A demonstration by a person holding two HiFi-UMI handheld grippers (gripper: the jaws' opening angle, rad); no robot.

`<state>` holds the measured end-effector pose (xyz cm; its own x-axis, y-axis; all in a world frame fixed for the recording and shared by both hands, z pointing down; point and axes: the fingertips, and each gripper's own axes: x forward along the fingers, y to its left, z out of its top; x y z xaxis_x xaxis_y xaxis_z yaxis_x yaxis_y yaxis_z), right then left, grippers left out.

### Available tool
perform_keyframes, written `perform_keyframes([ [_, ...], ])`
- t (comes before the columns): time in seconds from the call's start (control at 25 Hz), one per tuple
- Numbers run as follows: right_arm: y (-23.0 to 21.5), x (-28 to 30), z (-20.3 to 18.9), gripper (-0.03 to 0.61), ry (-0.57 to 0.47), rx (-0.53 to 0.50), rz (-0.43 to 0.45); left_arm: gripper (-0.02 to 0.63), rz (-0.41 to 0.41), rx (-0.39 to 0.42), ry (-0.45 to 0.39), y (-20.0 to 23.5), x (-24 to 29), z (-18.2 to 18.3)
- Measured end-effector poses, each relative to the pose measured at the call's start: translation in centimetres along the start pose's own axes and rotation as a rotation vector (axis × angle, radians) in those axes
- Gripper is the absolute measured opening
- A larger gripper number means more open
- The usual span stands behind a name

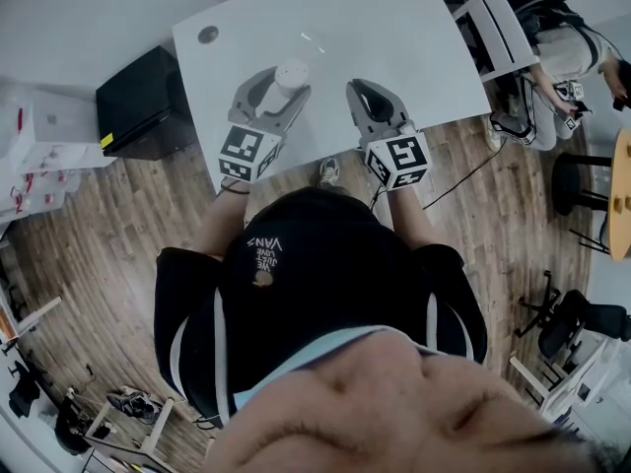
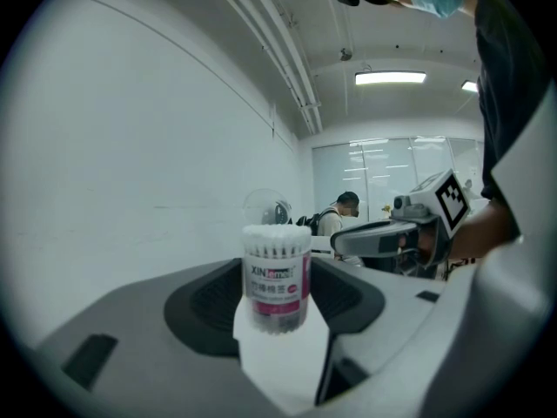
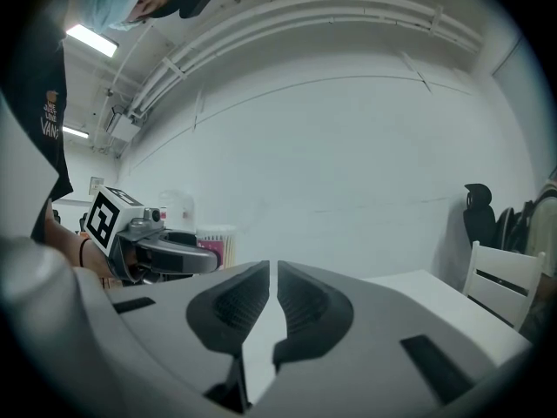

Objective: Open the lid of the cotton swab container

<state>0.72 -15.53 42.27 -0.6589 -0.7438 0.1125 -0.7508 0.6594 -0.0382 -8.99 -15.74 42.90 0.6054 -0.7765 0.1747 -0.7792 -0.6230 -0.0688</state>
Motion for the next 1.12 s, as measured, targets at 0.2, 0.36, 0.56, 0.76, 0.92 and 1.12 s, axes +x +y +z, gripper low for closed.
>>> perform_keyframes([
  [0.2, -0.4, 0.2, 0.3, 0.023, -0.007, 0.002, -0.016, 0.25, 0.002, -0.006, 0.001, 0.3, 0.0, 0.1],
  [0.36, -0.5, 0.3, 0.4, 0.012, -0.001, -0.001, -0.021, 0.25, 0.0, -0.009, 0.002, 0.4, 0.0, 0.1],
  [0.56, -0.4, 0.5, 0.1, 0.012, 0.014, -0.005, -0.02, 0.25, -0.007, -0.008, 0.004, 0.5, 0.1, 0.1],
  [0.76, -0.4, 0.8, 0.1, 0.012, 0.017, -0.007, -0.015, 0.251, -0.015, -0.008, 0.008, 0.5, 0.3, 0.0],
  [0.92, -0.4, 1.0, 0.1, 0.012, 0.018, -0.007, -0.017, 0.25, -0.022, -0.005, 0.008, 0.5, 0.4, 0.1],
  [1.12, -0.4, 1.1, 0.1, 0.012, 0.018, -0.005, -0.018, 0.25, -0.026, -0.004, 0.01, 0.5, 0.5, 0.1],
])
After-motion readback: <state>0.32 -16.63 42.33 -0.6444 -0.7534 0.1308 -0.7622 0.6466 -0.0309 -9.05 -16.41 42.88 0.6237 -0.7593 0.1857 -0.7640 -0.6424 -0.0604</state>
